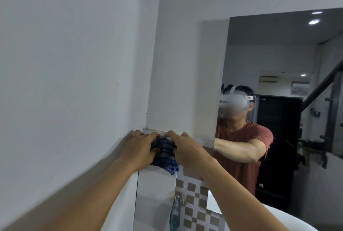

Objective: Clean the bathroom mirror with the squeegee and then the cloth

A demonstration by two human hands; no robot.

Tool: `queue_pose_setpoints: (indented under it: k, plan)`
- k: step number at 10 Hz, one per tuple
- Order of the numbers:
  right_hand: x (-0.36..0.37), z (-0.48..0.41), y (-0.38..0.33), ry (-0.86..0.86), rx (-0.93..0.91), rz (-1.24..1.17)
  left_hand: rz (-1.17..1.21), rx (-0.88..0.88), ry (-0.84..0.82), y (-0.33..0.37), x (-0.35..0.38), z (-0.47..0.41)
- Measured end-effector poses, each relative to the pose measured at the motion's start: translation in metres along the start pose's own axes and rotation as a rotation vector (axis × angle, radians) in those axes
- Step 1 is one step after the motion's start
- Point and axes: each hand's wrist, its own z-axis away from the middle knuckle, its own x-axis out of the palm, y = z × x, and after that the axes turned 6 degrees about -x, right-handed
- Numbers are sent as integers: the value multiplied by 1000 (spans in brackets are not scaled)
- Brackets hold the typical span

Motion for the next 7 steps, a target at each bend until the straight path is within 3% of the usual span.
queue_pose_setpoints:
  k: [4,6,7]
  plan:
    - [18,21,5,153,-35,-127,148,66,72,-8,7,6]
    - [2,44,-7,184,-12,-99,173,37,79,2,-1,14]
    - [-22,78,-20,197,7,-112,269,11,161,17,-13,37]
